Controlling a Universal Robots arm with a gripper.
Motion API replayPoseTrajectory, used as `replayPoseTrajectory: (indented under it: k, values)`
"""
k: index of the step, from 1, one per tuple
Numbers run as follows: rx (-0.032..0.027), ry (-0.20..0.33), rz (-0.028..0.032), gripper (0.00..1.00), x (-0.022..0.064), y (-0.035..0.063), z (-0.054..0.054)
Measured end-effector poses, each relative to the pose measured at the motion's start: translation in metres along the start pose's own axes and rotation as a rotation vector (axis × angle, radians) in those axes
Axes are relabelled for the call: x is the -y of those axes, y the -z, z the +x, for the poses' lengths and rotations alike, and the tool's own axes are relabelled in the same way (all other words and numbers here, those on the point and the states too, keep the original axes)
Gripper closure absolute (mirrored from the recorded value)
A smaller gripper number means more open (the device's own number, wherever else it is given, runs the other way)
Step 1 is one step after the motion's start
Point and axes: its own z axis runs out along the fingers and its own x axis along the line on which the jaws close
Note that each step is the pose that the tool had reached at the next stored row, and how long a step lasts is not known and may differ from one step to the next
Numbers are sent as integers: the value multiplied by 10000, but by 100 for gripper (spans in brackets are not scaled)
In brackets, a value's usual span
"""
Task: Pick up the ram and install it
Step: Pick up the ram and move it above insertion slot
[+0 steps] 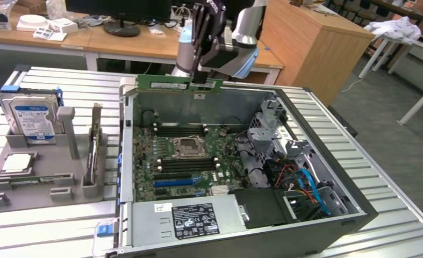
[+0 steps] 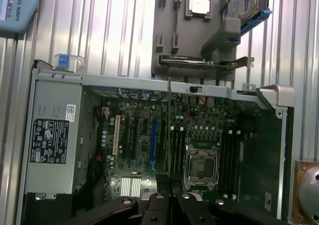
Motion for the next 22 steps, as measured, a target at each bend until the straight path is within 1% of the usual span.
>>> replayPoseTrajectory:
  k: [4,6,13,20,22]
  values:
    - [-8,153,-15,88,61,2,4]
    - [-2,228,-22,88,94,4,6]
    - [73,457,-34,88,184,6,13]
    - [74,475,-37,88,190,7,13]
    - [76,476,-36,88,204,6,14]
